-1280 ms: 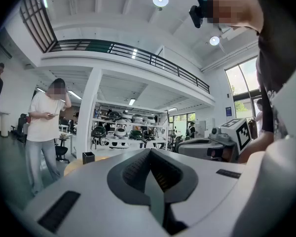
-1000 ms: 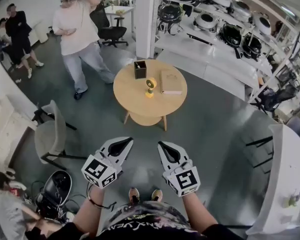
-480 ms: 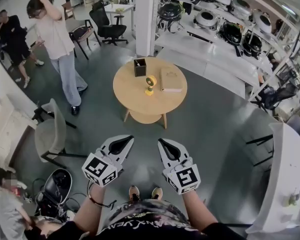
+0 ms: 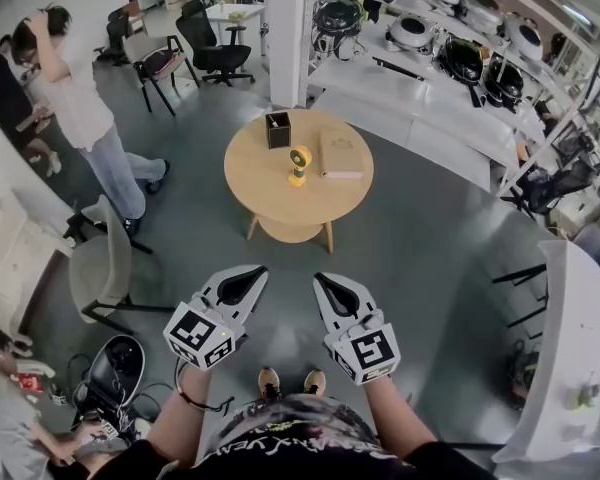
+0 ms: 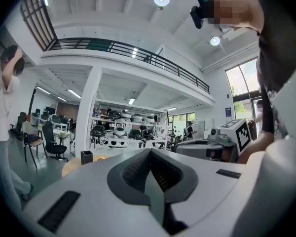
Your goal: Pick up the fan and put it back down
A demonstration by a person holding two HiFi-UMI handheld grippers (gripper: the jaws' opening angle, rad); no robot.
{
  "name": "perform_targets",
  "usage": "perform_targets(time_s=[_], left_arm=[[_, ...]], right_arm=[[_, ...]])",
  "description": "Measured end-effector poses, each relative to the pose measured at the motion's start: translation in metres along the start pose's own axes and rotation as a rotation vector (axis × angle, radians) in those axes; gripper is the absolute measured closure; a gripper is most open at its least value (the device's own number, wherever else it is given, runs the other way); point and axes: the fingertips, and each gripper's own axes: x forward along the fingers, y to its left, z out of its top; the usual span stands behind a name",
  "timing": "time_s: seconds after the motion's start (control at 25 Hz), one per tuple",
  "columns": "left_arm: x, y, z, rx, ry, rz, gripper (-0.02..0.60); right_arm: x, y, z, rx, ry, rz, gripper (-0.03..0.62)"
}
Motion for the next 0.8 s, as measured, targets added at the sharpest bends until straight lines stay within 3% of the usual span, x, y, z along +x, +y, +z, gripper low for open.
perform_targets(time_s=[0.36,0.8], left_arm=[[0.0029,0.0022,-0.0021,-0.003,-0.003,-0.008,0.565],[0.0031,0.0020,-0.0053,-0.003,0.002,-0.010,0.565]], right_arm=[[0.0031,-0.0018,-0.0013,0.005,-0.003,-0.002,0.581],[0.0038,0.0002,-0.0045,0.015,-0.001,0.010,0.526]])
